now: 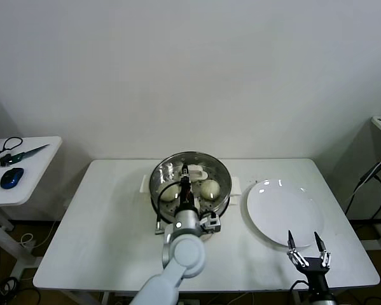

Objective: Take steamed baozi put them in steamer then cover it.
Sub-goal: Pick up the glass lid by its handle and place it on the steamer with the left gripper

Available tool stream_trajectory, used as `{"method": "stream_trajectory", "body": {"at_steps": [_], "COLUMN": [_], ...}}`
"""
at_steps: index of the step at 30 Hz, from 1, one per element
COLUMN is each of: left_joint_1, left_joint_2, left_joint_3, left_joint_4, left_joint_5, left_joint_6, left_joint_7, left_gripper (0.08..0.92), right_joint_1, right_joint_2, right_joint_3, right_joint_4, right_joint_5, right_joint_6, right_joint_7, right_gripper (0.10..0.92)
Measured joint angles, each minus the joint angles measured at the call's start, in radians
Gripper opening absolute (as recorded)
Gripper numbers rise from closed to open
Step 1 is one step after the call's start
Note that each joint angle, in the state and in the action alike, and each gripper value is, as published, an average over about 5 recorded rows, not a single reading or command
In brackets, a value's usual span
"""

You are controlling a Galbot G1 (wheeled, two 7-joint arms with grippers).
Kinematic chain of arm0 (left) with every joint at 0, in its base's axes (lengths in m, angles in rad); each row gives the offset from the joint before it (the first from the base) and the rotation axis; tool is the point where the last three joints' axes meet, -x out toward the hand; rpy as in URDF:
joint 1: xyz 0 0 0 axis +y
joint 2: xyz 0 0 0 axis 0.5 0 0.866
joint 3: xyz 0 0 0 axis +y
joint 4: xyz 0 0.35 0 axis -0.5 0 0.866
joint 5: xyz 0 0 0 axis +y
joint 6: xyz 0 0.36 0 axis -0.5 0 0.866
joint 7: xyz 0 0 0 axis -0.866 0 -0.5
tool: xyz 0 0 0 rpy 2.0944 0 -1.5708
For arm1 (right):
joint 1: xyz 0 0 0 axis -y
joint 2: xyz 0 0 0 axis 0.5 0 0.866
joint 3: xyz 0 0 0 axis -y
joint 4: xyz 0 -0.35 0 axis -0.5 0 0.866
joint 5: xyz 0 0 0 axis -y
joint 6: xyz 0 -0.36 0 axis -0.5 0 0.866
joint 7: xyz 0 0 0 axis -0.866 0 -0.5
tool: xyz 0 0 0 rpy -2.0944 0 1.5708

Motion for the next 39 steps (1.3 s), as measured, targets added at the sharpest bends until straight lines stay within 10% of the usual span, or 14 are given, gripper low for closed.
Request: {"method": "stream_trajectory", "body": {"at_steps": [17,39], "left_joint_1": [0.01,0.131], "left_joint_2": [0.012,0.107], "left_joint_3": [0.004,-0.028], "left_joint_4": [-0.01,-0.262], "left_joint_5": [0.024,-0.229], "left_joint_6": [-0.019,-0.05], "left_joint_7": [0.022,-0.037], "left_gripper": [0.164,0.776], "right_joint_1": [-0.003,-0.027], "right_joint_2": [0.008,0.0], "right_joint_3": [-0.004,-0.031], "right_joint_4": [0.018,0.064], "right_joint_5": [-0.007,-0.023], "right_joint_6": [0.0,-0.1], "right_joint_7": [-0.004,0.024], "right_gripper": [0.823,0.823]}}
